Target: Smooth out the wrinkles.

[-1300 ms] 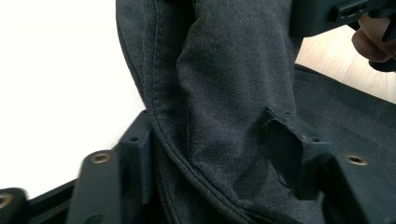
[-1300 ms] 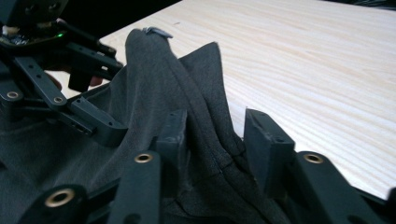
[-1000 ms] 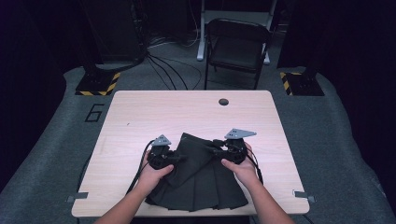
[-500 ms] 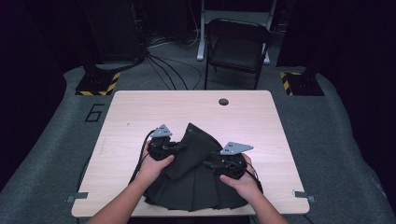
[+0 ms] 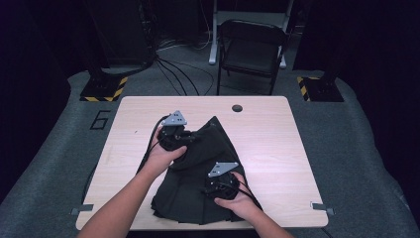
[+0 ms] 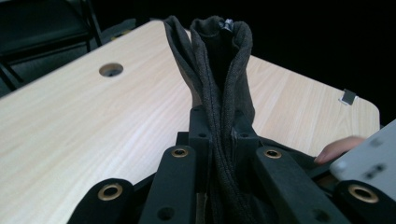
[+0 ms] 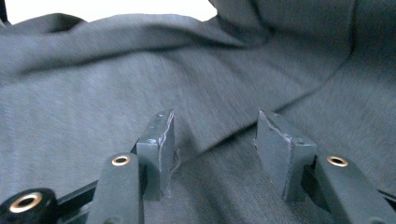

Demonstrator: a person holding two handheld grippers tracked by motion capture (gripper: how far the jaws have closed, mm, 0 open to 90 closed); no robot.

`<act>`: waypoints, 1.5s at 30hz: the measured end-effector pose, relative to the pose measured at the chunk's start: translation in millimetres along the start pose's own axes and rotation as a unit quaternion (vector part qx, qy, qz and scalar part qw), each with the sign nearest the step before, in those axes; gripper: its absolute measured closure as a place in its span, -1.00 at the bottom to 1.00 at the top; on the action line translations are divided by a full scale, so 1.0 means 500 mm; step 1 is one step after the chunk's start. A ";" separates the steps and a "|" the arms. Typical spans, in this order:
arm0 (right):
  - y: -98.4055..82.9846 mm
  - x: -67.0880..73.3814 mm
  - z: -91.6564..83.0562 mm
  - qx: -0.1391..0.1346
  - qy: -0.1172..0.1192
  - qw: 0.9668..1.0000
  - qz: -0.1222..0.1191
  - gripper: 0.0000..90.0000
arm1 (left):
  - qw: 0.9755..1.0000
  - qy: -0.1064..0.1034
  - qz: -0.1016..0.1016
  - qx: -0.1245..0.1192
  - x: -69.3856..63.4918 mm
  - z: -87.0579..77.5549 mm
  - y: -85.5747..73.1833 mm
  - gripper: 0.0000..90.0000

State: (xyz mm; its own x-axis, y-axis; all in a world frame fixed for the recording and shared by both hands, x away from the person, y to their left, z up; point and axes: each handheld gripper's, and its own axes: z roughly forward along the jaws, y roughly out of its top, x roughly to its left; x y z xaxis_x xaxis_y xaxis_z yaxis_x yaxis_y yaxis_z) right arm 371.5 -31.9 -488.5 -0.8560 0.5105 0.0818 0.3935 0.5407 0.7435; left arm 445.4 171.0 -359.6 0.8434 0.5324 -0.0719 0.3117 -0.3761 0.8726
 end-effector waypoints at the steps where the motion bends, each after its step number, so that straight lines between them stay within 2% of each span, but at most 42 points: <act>1: -0.001 -0.003 0.005 0.008 0.000 1.000 0.001 0.04 | 1.000 0.001 0.001 -0.001 0.000 -0.004 0.007 0.84; 4: -0.005 -0.006 0.013 0.013 0.000 1.000 0.005 0.04 | 1.000 0.004 0.005 -0.008 0.003 -0.015 0.023 0.84; 5: -0.006 -0.004 0.016 0.015 0.008 1.000 0.009 0.04 | 1.000 0.006 0.006 -0.010 0.004 -0.017 0.027 0.84; 7: -0.006 -0.003 0.023 0.021 0.001 1.000 0.000 0.04 | 1.000 0.004 0.006 -0.012 0.002 -0.022 0.035 0.84; 8: -0.006 0.000 0.025 0.019 0.005 1.000 0.001 0.04 | 1.000 0.007 0.011 -0.013 0.002 -0.023 0.039 0.84; 10: -0.006 0.002 0.030 0.023 -0.006 1.000 -0.005 0.04 | 1.000 0.006 0.016 -0.012 0.000 -0.027 0.047 0.84; 11: -0.006 0.004 0.032 0.018 -0.010 1.000 0.001 0.04 | 1.000 0.007 0.018 -0.014 -0.002 -0.029 0.051 0.84; 13: -0.006 0.001 0.032 0.022 -0.003 1.000 -0.010 0.05 | 1.000 0.008 0.023 -0.016 -0.005 -0.034 0.060 0.84; 14: -0.005 0.001 0.032 0.020 0.001 1.000 -0.006 0.05 | 1.000 0.008 0.025 -0.016 -0.006 -0.038 0.064 0.84; 17: -0.004 -0.004 0.032 0.017 -0.012 1.000 -0.009 0.06 | 0.999 0.009 0.034 -0.023 -0.012 -0.045 0.076 0.84; 19: -0.002 -0.005 0.028 0.016 -0.015 1.000 -0.001 0.07 | 0.999 0.005 0.039 -0.026 -0.018 -0.048 0.082 0.84; 20: -0.002 -0.009 0.030 0.010 -0.026 1.000 -0.009 0.07 | 0.999 0.005 0.038 -0.030 -0.022 -0.047 0.084 0.84; 26: 0.004 -0.030 0.038 0.009 -0.037 0.999 0.001 0.10 | 0.998 0.002 0.046 -0.033 -0.033 -0.048 0.092 0.83; 27: 0.005 -0.033 0.041 0.002 -0.042 0.999 0.003 0.11 | 0.998 0.001 0.048 -0.033 -0.032 -0.049 0.094 0.84; 29: 0.010 -0.041 0.045 -0.002 -0.049 0.999 0.000 0.12 | 0.998 0.001 0.047 -0.038 -0.034 -0.050 0.095 0.83; 30: 0.014 -0.043 0.045 0.006 -0.053 0.999 0.006 0.12 | 0.998 -0.001 0.049 -0.038 -0.035 -0.050 0.095 0.84; 34: 0.020 -0.057 0.058 -0.001 -0.070 0.997 0.014 0.14 | 0.998 -0.009 0.058 -0.034 -0.042 -0.047 0.089 0.83; 36: 0.018 -0.064 0.066 0.001 -0.075 0.997 0.027 0.14 | 0.998 -0.012 0.059 -0.029 -0.044 -0.043 0.080 0.83; 42: 0.015 -0.074 0.056 0.000 -0.084 0.996 0.030 0.07 | 0.999 -0.009 0.040 -0.022 -0.030 -0.038 0.052 0.83; 44: 0.013 -0.078 0.047 0.001 -0.087 0.995 0.039 0.07 | 0.999 -0.008 0.037 -0.021 -0.026 -0.038 0.046 0.83; 45: 0.012 -0.082 0.044 0.000 -0.088 0.996 0.033 0.07 | 0.999 -0.009 0.037 -0.020 -0.026 -0.037 0.044 0.83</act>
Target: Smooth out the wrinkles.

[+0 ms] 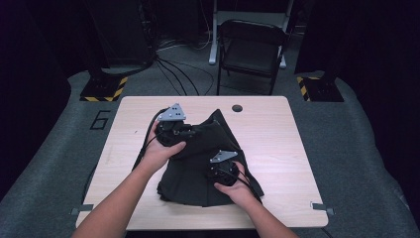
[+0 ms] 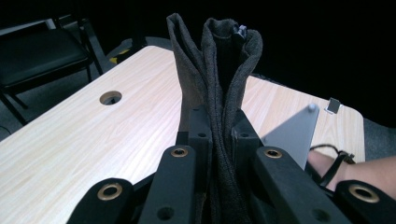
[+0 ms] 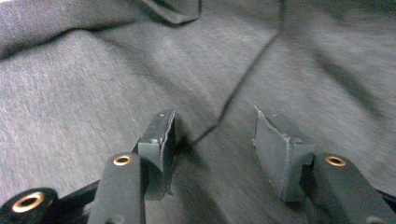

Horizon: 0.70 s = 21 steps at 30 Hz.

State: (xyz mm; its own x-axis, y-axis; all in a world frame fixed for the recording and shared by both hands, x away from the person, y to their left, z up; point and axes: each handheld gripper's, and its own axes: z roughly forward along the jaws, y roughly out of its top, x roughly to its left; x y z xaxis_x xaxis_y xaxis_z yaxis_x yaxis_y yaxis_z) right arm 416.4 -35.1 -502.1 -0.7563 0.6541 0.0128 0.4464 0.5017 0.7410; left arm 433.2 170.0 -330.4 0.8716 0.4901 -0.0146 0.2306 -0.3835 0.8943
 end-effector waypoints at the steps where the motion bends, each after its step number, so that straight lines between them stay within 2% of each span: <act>1: -0.002 -0.002 -0.005 0.004 -0.005 1.000 0.007 0.06 | 1.000 0.001 -0.001 0.000 -0.001 0.001 -0.002 0.83; 2: -0.003 -0.008 -0.009 0.005 -0.007 1.000 0.003 0.06 | 1.000 0.001 -0.001 0.001 -0.002 0.001 -0.003 0.83; 3: -0.005 -0.009 -0.011 0.001 -0.001 1.000 0.015 0.06 | 1.000 -0.001 -0.001 0.001 -0.001 0.002 -0.004 0.83; 4: -0.006 -0.014 -0.013 -0.001 -0.003 1.000 0.010 0.06 | 1.000 -0.002 0.000 0.002 -0.002 0.004 -0.006 0.83; 9: -0.011 -0.040 -0.035 -0.017 -0.022 0.999 0.030 0.06 | 1.000 -0.004 -0.001 0.004 -0.004 0.010 -0.010 0.83; 10: -0.013 -0.044 -0.037 -0.018 -0.025 0.999 0.039 0.06 | 1.000 -0.004 0.000 0.005 -0.005 0.011 -0.009 0.83; 13: -0.021 -0.061 -0.037 -0.012 -0.036 0.998 0.046 0.06 | 1.000 -0.007 0.001 0.006 -0.008 0.012 -0.009 0.83; 17: -0.031 -0.074 -0.037 -0.003 -0.044 0.998 0.052 0.07 | 1.000 -0.010 0.000 0.008 -0.013 0.015 -0.013 0.83; 18: -0.032 -0.078 -0.036 -0.003 -0.044 0.998 0.047 0.07 | 1.000 -0.012 0.001 0.009 -0.014 0.018 -0.016 0.83; 19: -0.035 -0.078 -0.035 0.001 -0.047 0.997 0.057 0.07 | 1.000 -0.013 0.000 0.009 -0.015 0.020 -0.018 0.83; 21: -0.038 -0.085 -0.033 0.004 -0.046 0.997 0.054 0.07 | 1.000 -0.018 0.001 0.012 -0.016 0.022 -0.022 0.83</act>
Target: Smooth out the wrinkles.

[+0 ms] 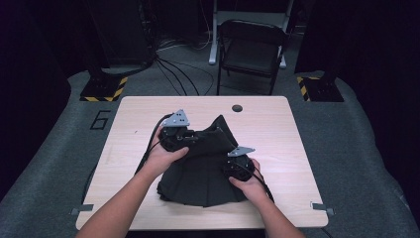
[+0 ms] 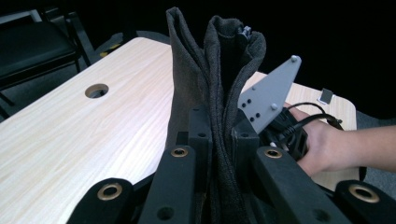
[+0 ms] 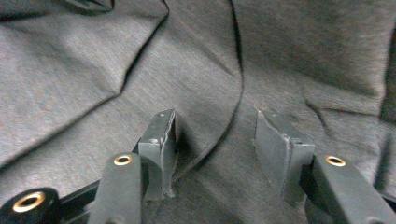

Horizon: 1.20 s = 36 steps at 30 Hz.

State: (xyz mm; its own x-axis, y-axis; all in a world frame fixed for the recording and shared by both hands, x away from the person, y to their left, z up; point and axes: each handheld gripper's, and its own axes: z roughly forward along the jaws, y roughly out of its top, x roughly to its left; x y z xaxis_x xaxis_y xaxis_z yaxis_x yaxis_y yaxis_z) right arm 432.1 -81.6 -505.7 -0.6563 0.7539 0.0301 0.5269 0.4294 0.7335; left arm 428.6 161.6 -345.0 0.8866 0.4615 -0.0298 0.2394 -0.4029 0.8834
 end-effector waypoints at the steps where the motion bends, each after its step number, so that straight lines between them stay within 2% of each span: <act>1: -0.001 -0.001 0.001 -0.001 -0.005 1.000 0.001 0.07 | 1.000 0.002 0.000 -0.003 -0.001 0.002 -0.003 0.83; 5: -0.004 -0.008 0.003 0.005 0.004 1.000 0.009 0.06 | 1.000 -0.002 -0.005 -0.003 -0.001 0.004 -0.011 0.83; 17: -0.008 -0.021 0.007 0.007 0.005 0.999 0.033 0.04 | 1.000 -0.009 -0.015 0.002 -0.001 0.021 -0.033 0.83; 25: -0.004 -0.021 -0.003 -0.006 0.013 0.999 0.046 0.03 | 1.000 -0.013 -0.020 0.004 0.000 0.035 -0.043 0.83; 27: 0.000 -0.022 -0.006 -0.013 0.014 0.999 0.037 0.03 | 1.000 -0.015 -0.020 0.005 -0.001 0.037 -0.045 0.83; 28: 0.001 -0.021 -0.008 -0.015 0.012 0.999 0.042 0.03 | 1.000 -0.017 -0.019 0.008 -0.002 0.039 -0.046 0.83; 34: -0.003 -0.042 -0.003 -0.011 -0.002 0.998 0.059 0.03 | 0.999 -0.026 -0.017 0.014 -0.012 0.046 -0.055 0.83; 36: -0.007 -0.051 -0.003 -0.009 0.003 0.998 0.070 0.03 | 0.999 -0.026 -0.017 0.013 -0.015 0.047 -0.058 0.83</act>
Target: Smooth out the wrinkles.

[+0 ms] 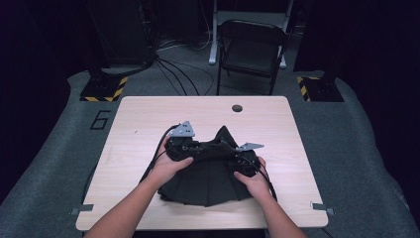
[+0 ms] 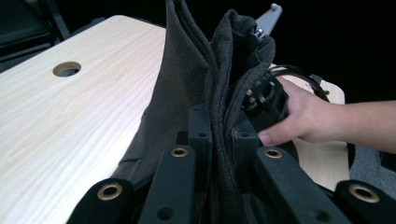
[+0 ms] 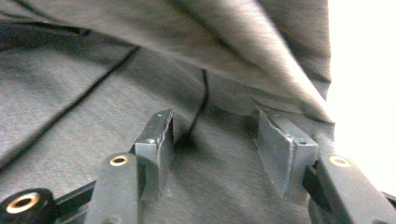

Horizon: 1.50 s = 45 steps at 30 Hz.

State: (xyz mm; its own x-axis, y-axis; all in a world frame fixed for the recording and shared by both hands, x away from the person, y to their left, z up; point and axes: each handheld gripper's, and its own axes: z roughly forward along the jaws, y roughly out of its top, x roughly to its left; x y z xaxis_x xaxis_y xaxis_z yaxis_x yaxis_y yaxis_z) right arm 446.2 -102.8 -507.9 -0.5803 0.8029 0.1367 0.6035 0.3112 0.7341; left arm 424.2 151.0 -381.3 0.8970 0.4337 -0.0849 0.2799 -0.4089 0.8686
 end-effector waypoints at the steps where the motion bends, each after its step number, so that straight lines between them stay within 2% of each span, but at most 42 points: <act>1: -0.001 -0.004 0.000 -0.001 -0.002 1.000 0.001 0.03 | 1.000 -0.002 0.003 0.000 -0.002 0.000 -0.001 0.83; 2: -0.002 -0.005 0.000 0.002 -0.005 1.000 0.008 0.03 | 1.000 -0.003 0.003 -0.001 -0.004 0.000 -0.003 0.83; 3: -0.003 -0.010 0.001 0.000 -0.007 1.000 0.002 0.03 | 1.000 -0.007 0.003 0.003 -0.005 0.000 -0.004 0.83; 7: -0.008 -0.016 0.006 0.007 -0.011 1.000 0.013 0.04 | 1.000 -0.013 0.001 0.001 -0.009 -0.002 -0.011 0.83; 10: -0.009 -0.017 0.006 0.007 -0.010 1.000 0.016 0.04 | 1.000 -0.008 0.001 -0.003 -0.010 -0.002 -0.015 0.83; 15: -0.010 -0.017 0.007 0.007 -0.011 1.000 0.006 0.04 | 1.000 -0.012 0.001 -0.002 -0.015 -0.003 -0.019 0.83; 22: -0.011 -0.018 0.006 0.008 -0.009 1.000 0.004 0.05 | 1.000 -0.022 0.005 0.003 -0.029 0.000 -0.029 0.83; 24: -0.012 -0.022 0.005 0.009 -0.007 1.000 -0.005 0.05 | 1.000 -0.024 0.005 0.004 -0.035 0.002 -0.038 0.83; 31: -0.013 -0.024 0.002 0.009 -0.009 1.000 0.001 0.05 | 0.999 -0.036 0.003 0.008 -0.053 0.009 -0.058 0.83; 37: -0.013 -0.030 -0.003 0.008 -0.011 1.000 0.005 0.05 | 0.998 -0.059 0.003 0.024 -0.071 0.031 -0.084 0.82; 42: -0.015 -0.032 -0.004 0.006 -0.013 1.000 0.006 0.08 | 0.997 -0.075 -0.013 0.025 -0.083 0.050 -0.111 0.82; 45: -0.015 -0.032 -0.004 0.006 -0.013 1.000 0.006 0.08 | 0.996 -0.079 -0.015 0.028 -0.087 0.057 -0.123 0.82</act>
State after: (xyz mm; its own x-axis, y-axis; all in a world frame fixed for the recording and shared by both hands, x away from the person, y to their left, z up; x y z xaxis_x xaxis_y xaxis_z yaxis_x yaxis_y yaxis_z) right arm 449.8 -118.8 -514.3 -0.5590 0.8192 0.1278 0.6171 0.3082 0.7240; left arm 377.7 134.5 -444.9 0.9291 0.3168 -0.1909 0.3231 -0.4440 0.8357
